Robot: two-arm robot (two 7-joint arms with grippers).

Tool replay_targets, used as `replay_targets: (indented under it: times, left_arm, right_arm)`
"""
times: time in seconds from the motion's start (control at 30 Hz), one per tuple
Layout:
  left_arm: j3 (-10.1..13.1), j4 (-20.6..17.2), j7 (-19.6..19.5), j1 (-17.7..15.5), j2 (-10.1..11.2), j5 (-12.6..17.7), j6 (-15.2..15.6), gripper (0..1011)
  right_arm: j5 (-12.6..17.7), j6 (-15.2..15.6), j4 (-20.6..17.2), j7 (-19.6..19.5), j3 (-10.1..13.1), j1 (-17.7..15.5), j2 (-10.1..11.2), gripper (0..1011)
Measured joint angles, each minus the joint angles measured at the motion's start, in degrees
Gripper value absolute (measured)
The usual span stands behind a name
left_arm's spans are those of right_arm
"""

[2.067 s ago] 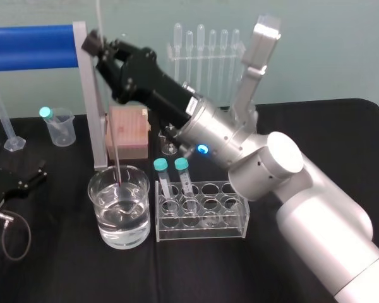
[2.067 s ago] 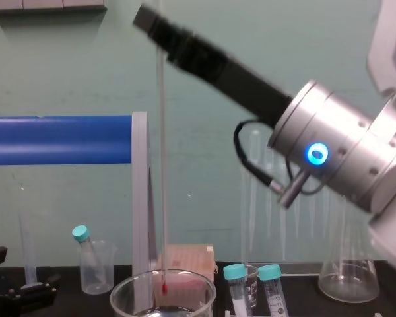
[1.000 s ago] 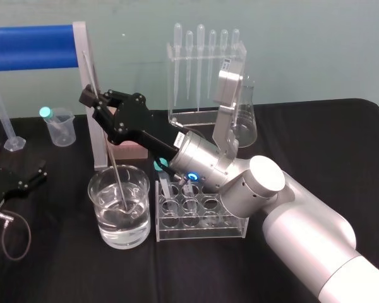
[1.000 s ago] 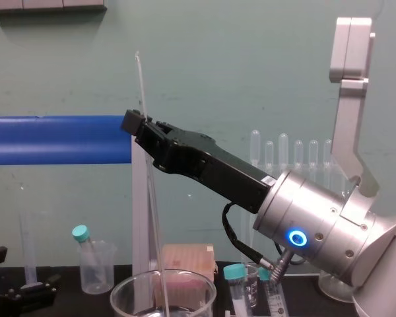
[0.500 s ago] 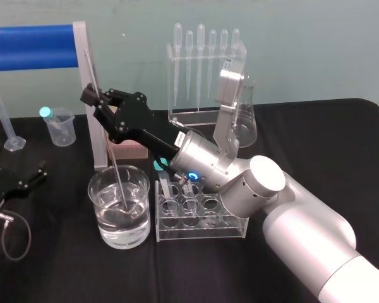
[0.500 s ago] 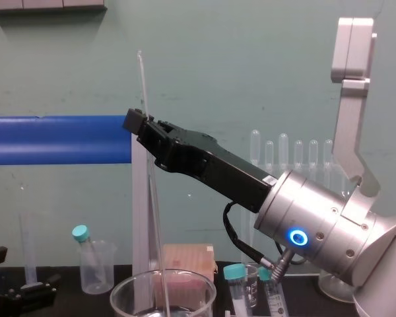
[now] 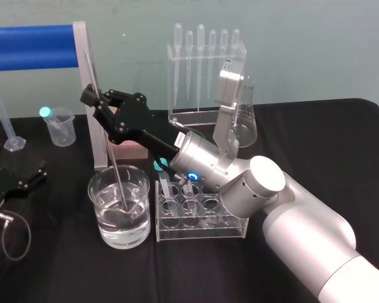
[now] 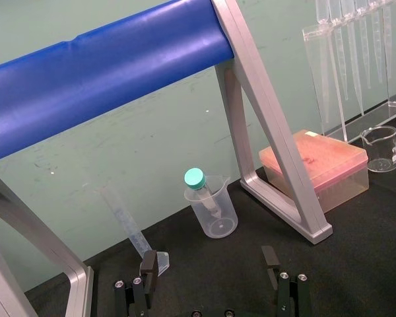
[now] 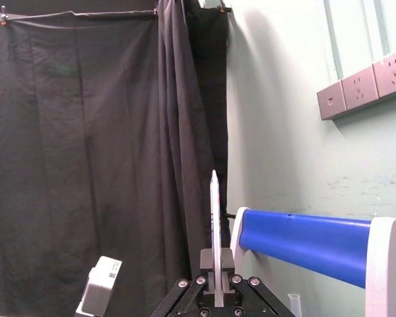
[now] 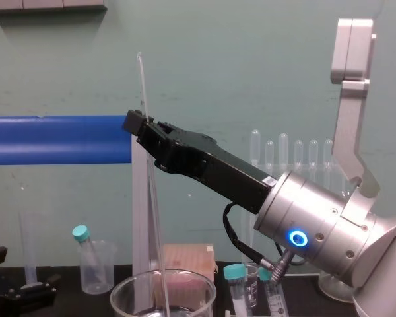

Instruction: Hold the thermometer with one hand and immerse one end into the beaker, then reinsert it into the test tube rack.

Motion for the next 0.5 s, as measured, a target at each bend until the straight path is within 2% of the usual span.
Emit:
replay_targets:
  times: [0.5]
  left_arm:
    - [0.00, 0.00, 0.00, 0.00, 0.00, 0.00, 0.00, 1008]
  right_arm:
    - [0.00, 0.02, 0.00, 0.00, 0.00, 0.00, 0.00, 57]
